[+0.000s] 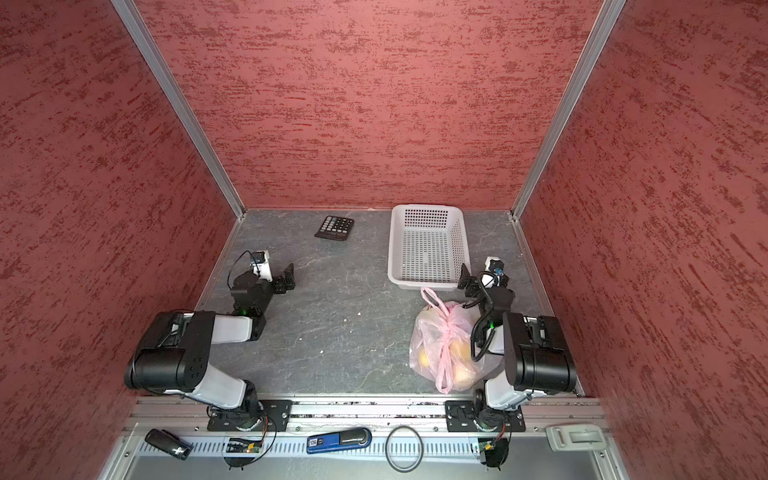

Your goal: Untie the knot of the plastic bag and take out the fruit

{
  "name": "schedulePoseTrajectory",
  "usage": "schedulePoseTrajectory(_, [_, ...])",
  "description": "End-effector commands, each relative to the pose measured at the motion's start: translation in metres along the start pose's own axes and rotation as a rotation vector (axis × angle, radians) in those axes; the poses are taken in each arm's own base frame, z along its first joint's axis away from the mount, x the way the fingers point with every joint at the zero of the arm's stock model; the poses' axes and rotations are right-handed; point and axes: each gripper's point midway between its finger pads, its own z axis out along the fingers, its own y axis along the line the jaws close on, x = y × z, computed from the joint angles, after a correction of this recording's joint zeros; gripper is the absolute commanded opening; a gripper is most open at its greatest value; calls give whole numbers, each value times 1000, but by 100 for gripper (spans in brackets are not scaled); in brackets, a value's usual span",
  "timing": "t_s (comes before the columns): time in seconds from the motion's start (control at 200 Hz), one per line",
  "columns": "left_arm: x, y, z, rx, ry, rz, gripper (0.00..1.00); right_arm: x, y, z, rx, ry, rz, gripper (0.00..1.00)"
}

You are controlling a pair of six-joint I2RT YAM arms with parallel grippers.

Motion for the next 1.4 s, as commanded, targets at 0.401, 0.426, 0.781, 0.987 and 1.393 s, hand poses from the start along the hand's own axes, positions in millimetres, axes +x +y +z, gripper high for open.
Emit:
schedulePoseTrajectory(0.401, [-1,0,1,10,1,-5,100,4,1,-1,-8,11,3,99])
schedulePoseTrajectory(0.426, [-1,-1,1,12,0,-5,100,5,1,-1,-8,11,4,99])
schedulePoseTrajectory(0.781, [-2,0,1,11,-1,-5,100,4,1,-1,-6,12,4,99])
schedulePoseTrajectory(0.987, [-2,0,0,11,-1,-5,100,5,1,0,-5,13,4,99])
schedulePoseTrajectory(1.393, [-19,-12,-7,59,43,4,100,-42,6,-12,4,-14,6,99])
